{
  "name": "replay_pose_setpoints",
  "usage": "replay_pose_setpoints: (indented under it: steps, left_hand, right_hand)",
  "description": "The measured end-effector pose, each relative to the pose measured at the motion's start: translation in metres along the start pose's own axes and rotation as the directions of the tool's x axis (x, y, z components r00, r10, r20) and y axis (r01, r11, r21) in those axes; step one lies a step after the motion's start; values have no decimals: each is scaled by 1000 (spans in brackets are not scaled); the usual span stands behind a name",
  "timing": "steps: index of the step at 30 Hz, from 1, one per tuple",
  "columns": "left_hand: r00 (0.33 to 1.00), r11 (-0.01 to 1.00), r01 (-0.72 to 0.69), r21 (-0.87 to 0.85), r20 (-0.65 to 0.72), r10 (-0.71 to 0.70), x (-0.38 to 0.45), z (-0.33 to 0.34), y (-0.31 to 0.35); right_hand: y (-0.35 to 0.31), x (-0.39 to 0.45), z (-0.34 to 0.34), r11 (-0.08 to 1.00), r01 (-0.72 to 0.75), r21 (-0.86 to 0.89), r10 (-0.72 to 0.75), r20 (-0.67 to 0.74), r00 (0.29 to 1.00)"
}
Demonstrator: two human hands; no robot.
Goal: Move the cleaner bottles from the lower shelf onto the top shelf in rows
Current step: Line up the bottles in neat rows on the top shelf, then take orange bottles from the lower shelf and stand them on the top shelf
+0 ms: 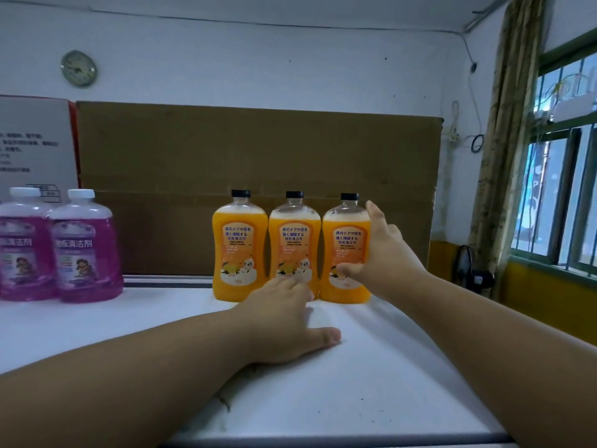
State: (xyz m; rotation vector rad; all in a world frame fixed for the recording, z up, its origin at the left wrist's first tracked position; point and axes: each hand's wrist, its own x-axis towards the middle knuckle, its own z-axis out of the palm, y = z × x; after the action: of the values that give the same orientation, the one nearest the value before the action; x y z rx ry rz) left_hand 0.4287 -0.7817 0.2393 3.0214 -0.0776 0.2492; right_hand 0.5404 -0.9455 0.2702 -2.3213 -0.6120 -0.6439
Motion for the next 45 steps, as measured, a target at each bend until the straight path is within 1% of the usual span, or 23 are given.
replay_pose_setpoints:
  steps: [2, 3, 7, 10, 11, 15, 17, 19, 20, 23, 24, 25, 26, 27, 31, 34, 36, 39, 41, 42, 45]
  left_hand:
    - [1000, 1000, 5, -18, -3, -5, -2, -1, 1]
    - [1000, 1000, 4, -29, -8, -4, -3, -2, 1]
    - [999, 996, 1, -92, -49, -5, -16, -13, 5]
    - [992, 1000, -26, -18, -124, 23, -33, -25, 4]
    - [987, 999, -38, -23, -155, 34, -41, -28, 3]
    - [974, 974, -83, -213, -222, 35, -82, -26, -6]
    - [962, 968, -114, -221, -267, 52, -105, -21, -8]
    - [932, 955, -165, -247, -355, 69, -130, -13, -7]
    - [906, 944, -207, -259, -415, 85, -144, -8, -6]
    - [787, 916, -357, -183, -587, 189, -188, 6, -2]
    - [751, 908, -389, -156, -625, 214, -202, 12, 0]
    - [732, 898, -410, -156, -643, 223, -214, 19, 1]
    - [736, 889, -423, -176, -639, 224, -225, 28, 2]
    - [756, 881, -429, -202, -614, 227, -235, 37, 3]
    - [860, 882, -386, -269, -451, 239, -253, 94, 7]
    - [946, 884, -256, -391, -292, 144, -248, 137, 11]
    - [979, 868, -164, -469, -187, 84, -233, 162, 17]
    - [1000, 852, 5, -524, 2, -5, -200, 193, 36]
    - [989, 848, 135, -513, 117, -87, -172, 212, 50]
    - [983, 856, 175, -487, 134, -124, -157, 221, 56]
    - [971, 909, 239, -343, 74, -228, -114, 250, 70]
  right_hand:
    - [0, -3, -4, 1000, 13, -24, -14, -43, 999]
    - [0, -5, -7, 998, 39, -55, -43, -75, 996]
    - [-17, -24, -28, 959, 207, -194, -241, -168, 956]
    - [-43, -52, -47, 923, 315, -220, -358, -194, 913]
    - [-53, -63, -54, 918, 334, -216, -377, -206, 903]
    - [-100, -118, -72, 917, 346, -198, -389, -253, 886]
    - [-124, -147, -74, 927, 330, -181, -369, -272, 889]
    - [-144, -176, -70, 933, 325, -156, -357, -285, 889]
    - [-153, -190, -68, 932, 331, -145, -360, -287, 888]
    - [-173, -229, -65, 932, 331, -148, -362, -307, 880]
    - [-176, -241, -63, 932, 327, -156, -361, -310, 880]
    - [-177, -253, -62, 934, 320, -157, -355, -307, 883]
    - [-177, -266, -60, 938, 313, -152, -345, -302, 889]
    - [-176, -278, -58, 940, 308, -146, -339, -294, 894]
    - [-153, -320, -43, 950, 286, -127, -308, -218, 926]
    - [-124, -338, -30, 969, 228, -94, -243, -187, 952]
    - [-100, -343, -23, 979, 183, -87, -196, -165, 967]
    - [-63, -342, -15, 987, 129, -91, -139, -114, 984]
    - [-38, -339, -11, 991, 108, -75, -113, -73, 991]
    - [-26, -335, -9, 993, 98, -73, -102, -53, 993]
    - [6, -324, -2, 994, 72, -80, -71, 12, 997]
